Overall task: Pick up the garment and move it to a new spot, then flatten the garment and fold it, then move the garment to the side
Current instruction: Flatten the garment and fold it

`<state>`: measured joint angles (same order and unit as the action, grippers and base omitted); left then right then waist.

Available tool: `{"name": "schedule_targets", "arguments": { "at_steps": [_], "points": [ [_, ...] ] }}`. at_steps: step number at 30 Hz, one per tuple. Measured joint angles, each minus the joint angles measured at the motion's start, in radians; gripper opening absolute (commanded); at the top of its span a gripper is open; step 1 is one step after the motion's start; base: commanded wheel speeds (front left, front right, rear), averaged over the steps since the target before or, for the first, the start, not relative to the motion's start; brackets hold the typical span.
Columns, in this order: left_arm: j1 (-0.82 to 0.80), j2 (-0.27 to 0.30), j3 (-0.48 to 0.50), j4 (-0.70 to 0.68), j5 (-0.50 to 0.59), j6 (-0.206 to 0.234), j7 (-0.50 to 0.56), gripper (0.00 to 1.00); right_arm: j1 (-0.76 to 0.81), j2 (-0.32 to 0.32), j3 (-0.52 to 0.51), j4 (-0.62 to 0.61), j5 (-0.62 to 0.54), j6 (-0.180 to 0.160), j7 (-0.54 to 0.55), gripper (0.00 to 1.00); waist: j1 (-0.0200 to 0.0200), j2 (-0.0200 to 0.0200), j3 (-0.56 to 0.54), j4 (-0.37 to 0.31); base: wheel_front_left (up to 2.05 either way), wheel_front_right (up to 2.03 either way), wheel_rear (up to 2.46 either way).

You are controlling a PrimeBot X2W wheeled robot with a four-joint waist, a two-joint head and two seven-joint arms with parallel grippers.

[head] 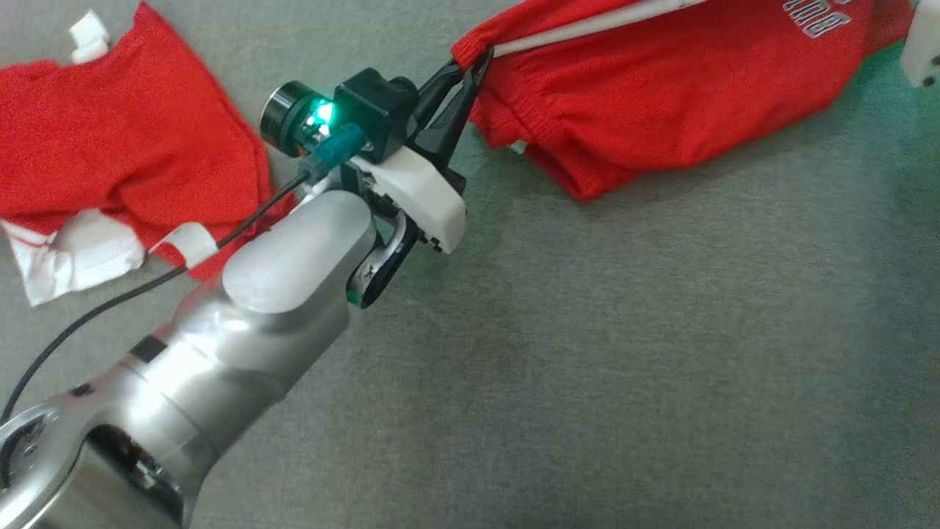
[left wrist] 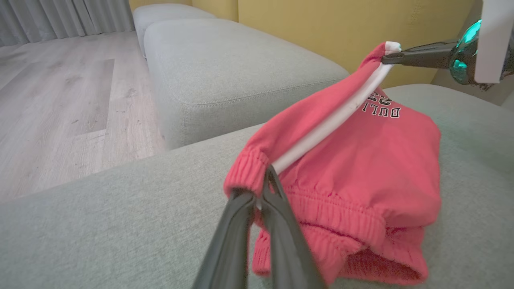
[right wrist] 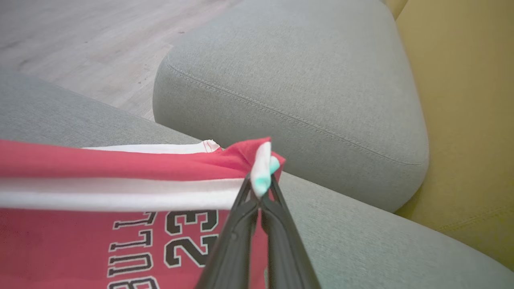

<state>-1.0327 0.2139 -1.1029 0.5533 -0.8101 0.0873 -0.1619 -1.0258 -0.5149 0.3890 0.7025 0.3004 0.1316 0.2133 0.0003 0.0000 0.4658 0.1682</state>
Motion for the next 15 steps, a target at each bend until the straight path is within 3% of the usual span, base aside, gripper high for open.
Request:
{"name": "schedule_targets", "arguments": {
  "at_steps": [8, 9, 10, 11, 15],
  "points": [
    [-0.012, -0.056, -0.002, 0.063, 0.0, -0.024, -0.03, 0.0, -0.093, 0.007, 0.054, 0.117, -0.021, 0.0, -0.008, 0.0, -0.0001, 0.0, 0.064, 0.059, 0.0, 0.0, 0.0],
    [-0.016, -0.062, -0.001, 0.068, 0.0, -0.026, -0.036, 0.07, -0.103, 0.007, 0.056, 0.129, -0.021, 0.0, -0.011, 0.09, -0.0001, 0.0, 0.07, 0.063, 0.0, 0.0, 0.0],
    [-0.022, -0.069, -0.001, 0.075, 0.0, -0.026, -0.038, 0.35, -0.113, 0.007, 0.057, 0.14, -0.025, 0.0, -0.023, 1.0, -0.0001, 0.0, 0.076, 0.067, 0.0, 0.0, 0.0],
    [-0.03, -0.074, 0.0, 0.081, 0.0, -0.026, -0.04, 0.97, -0.124, 0.009, 0.056, 0.152, -0.025, 0.0, -0.03, 1.0, -0.0002, 0.0, 0.081, 0.07, 0.0, 0.0, 0.0],
    [-0.048, -0.08, 0.006, 0.109, 0.0, -0.026, -0.052, 1.0, -0.171, 0.01, 0.051, 0.194, -0.028, 0.0, -0.08, 1.0, -0.0001, 0.0, 0.094, 0.074, 0.0, 0.0, 0.0]
  ]
}}
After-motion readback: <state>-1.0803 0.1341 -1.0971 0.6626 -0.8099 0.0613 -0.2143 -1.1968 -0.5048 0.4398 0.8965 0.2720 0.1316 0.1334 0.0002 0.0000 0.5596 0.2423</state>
